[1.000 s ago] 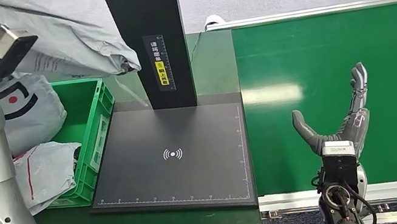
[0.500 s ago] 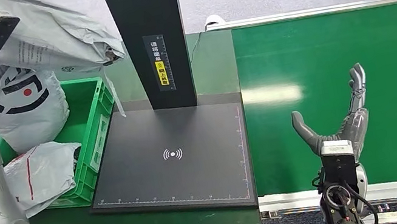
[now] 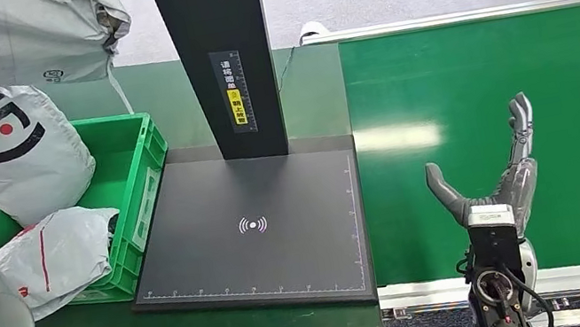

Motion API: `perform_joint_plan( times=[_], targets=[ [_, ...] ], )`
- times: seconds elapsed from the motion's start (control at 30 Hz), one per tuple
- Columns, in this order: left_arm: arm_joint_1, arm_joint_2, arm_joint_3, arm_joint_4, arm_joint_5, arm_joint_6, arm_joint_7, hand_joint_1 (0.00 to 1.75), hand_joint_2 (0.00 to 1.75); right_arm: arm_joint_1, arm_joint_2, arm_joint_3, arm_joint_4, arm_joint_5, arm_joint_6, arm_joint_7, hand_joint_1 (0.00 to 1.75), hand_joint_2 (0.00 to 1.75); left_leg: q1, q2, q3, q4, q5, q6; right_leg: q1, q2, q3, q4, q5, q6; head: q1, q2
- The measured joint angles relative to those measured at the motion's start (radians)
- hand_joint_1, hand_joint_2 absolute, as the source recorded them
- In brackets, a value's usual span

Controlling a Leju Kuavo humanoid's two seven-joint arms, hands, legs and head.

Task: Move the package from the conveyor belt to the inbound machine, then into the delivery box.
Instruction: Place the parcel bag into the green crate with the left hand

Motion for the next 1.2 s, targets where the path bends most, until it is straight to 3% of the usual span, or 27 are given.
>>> perform_joint_plan(
  times=[0.3, 0.53, 0.7, 0.87, 1.17, 1.2],
  targets=[
    [-0.024, -0.003, 0.0, -0.016, -0.01, 0.0, 0.01, 1.75, 1.75, -0.005, 0.005, -0.002, 0.001, 0.003, 0.0, 0.0, 0.0, 1.75, 0.0, 0.0, 0.0, 0.0, 0.0, 0.0, 0.0, 0.0, 0.0, 0.0, 0.0, 0.0, 0.0, 0.0],
    [0.099, 0.01, 0.015, 0.025, -0.03, 0.124, -0.022, 1.75, 1.75, -0.006, 0.005, -0.003, 0.004, 0.003, -0.003, 0.0, 0.0, 1.75, 0.0, 0.0, 0.0, 0.0, 0.0, 0.0, 0.0, 0.0, 0.0, 0.0, 0.0, 0.0, 0.0, 0.0],
    [0.232, -0.004, 0.097, 0.042, -0.048, 0.132, -0.088, 1.75, 1.75, -0.003, 0.004, -0.004, 0.004, 0.003, -0.001, 0.0, 0.0, 1.75, 0.0, 0.001, 0.001, 0.0, 0.0, 0.0, 0.0, 0.001, 0.0, 0.0, 0.0, 0.0, 0.0, 0.0],
    [0.333, -0.023, 0.199, 0.071, -0.106, 0.133, -0.097, 1.75, 1.75, 0.01, 0.004, -0.005, -0.005, 0.004, 0.001, 0.0, 0.0, 1.75, 0.0, 0.001, 0.0, 0.0, 0.0, 0.0, 0.0, 0.001, -0.001, 0.0, 0.0, 0.0, 0.0, 0.0],
    [0.346, -0.025, 0.339, 0.198, -0.156, 0.135, -0.106, 1.75, 1.75, 0.043, 0.003, -0.014, -0.042, 0.018, 0.014, 0.002, 0.0, 1.75, 0.0, 0.001, 0.0, 0.0, 0.0, 0.0, 0.0, 0.001, 0.0, 0.0, 0.0, 0.0, 0.0, 0.0],
    [0.348, -0.025, 0.344, 0.208, -0.161, 0.135, -0.103, 1.67, 1.75, 0.044, 0.003, -0.015, -0.043, 0.019, 0.015, 0.002, 0.0, 1.75, 0.0, 0.001, 0.0, 0.0, 0.0, 0.0, 0.0, 0.001, 0.0, 0.0, 0.0, 0.0, 0.0, 0.0]
  ],
)
